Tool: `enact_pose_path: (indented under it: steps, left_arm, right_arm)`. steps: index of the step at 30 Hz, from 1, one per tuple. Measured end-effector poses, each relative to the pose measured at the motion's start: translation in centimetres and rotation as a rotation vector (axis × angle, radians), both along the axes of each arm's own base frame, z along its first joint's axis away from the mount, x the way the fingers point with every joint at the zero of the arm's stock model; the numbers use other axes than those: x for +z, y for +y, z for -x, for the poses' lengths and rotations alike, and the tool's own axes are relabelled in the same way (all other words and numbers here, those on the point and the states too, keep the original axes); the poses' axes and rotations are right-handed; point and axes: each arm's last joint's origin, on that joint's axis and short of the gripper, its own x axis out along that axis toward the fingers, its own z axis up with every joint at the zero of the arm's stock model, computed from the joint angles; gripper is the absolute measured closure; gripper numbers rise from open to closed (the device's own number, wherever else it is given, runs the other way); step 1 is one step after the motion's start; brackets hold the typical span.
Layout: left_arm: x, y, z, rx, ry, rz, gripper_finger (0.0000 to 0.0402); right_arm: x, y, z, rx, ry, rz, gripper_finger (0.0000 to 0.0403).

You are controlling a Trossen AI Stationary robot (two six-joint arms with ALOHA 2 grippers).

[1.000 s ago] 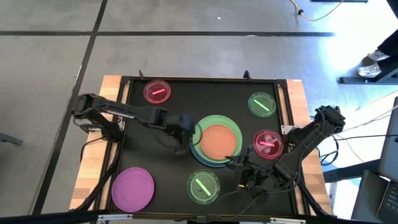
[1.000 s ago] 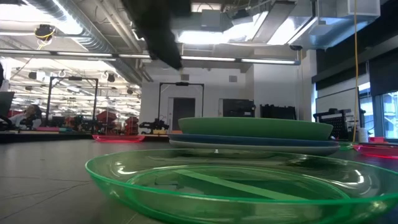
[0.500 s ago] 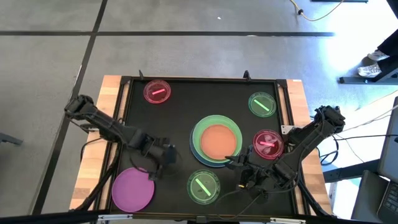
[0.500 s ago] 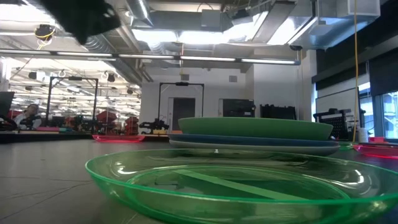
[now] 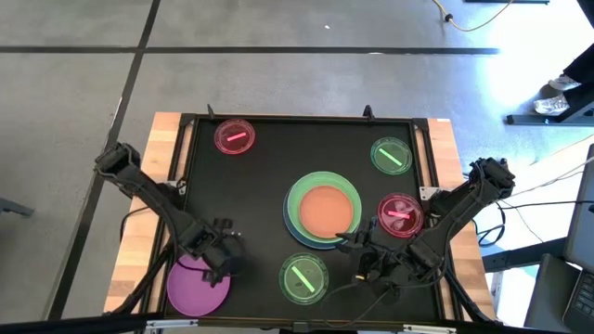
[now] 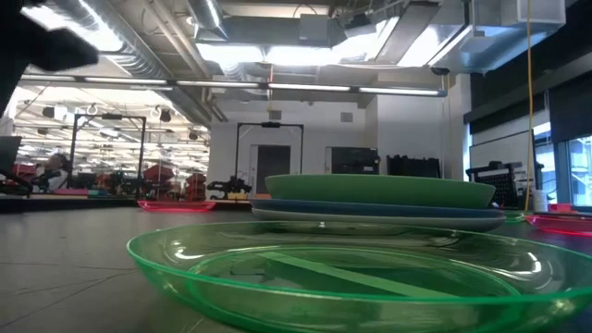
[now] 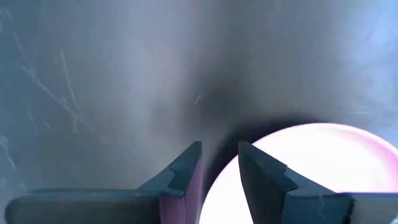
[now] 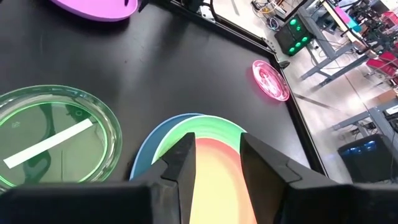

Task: Stack plastic plates
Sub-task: Stack the purple plate on top of the orange plate

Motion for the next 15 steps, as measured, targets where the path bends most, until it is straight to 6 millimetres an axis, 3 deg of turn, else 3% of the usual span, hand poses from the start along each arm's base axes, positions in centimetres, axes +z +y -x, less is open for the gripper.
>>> enact_pose_path:
  steps: [15]
  left_arm:
    - [-5.3, 0.8, 3.1, 0.077, 0.15, 0.008, 0.0303]
  right_arm:
    - [0.1, 0.1, -0.1, -0.003, -0.017, -0.021, 0.0285]
